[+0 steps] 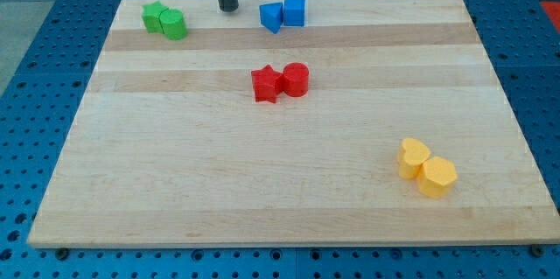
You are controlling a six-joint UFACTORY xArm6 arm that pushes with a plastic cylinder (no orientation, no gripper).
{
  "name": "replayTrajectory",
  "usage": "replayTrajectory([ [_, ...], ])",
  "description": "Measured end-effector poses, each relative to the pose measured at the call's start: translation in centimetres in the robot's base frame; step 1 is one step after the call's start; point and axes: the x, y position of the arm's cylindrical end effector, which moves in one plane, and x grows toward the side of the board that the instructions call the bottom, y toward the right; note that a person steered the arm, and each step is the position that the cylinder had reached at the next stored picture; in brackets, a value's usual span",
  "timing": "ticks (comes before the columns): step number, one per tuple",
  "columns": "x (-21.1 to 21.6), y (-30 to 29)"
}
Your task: Separate the green star from the green circle
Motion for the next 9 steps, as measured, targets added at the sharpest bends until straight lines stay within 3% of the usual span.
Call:
replayTrajectory([
  [3, -0.9, -8.4],
  [6, 2.8, -9.8],
  [9, 1.7, -15.2],
])
